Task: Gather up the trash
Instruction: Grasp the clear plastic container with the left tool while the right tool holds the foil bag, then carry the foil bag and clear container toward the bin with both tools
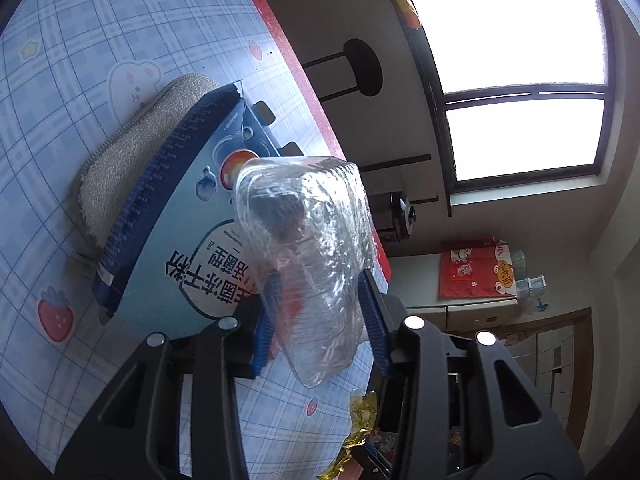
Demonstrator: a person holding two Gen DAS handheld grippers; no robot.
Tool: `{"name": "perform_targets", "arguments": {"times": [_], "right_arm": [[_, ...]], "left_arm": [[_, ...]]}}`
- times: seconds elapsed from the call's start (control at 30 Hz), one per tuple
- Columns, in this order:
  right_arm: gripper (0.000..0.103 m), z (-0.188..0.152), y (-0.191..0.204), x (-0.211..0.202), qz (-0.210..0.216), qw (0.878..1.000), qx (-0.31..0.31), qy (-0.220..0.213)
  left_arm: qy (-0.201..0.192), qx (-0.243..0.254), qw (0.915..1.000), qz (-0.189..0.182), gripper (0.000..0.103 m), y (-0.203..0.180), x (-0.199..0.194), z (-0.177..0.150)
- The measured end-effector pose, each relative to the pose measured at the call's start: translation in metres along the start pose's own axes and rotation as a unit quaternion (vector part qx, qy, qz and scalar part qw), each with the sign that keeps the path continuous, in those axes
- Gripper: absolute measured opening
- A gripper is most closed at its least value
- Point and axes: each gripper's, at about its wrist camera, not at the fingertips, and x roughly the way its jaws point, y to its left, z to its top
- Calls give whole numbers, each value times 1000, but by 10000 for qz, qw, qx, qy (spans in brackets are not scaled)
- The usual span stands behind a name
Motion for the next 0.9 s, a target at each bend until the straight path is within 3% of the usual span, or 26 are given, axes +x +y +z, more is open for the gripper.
{"name": "perform_targets", "arguments": {"times": [0.1,0.37,0.9], "right_arm": [[83,-1,-1,-1,36,10000,43,-21],[83,-4,-4,-8,201,9997,68,-121],[83,-26,-6,-53,326,9981,157,-502]], "left_arm": [[-70,143,9996,-228,31,-6,-19,-3],[-287,536,9962,-621,23,-24,-71,-8],[-483,1284,9875,-781,18,-65,-143,-31]]}}
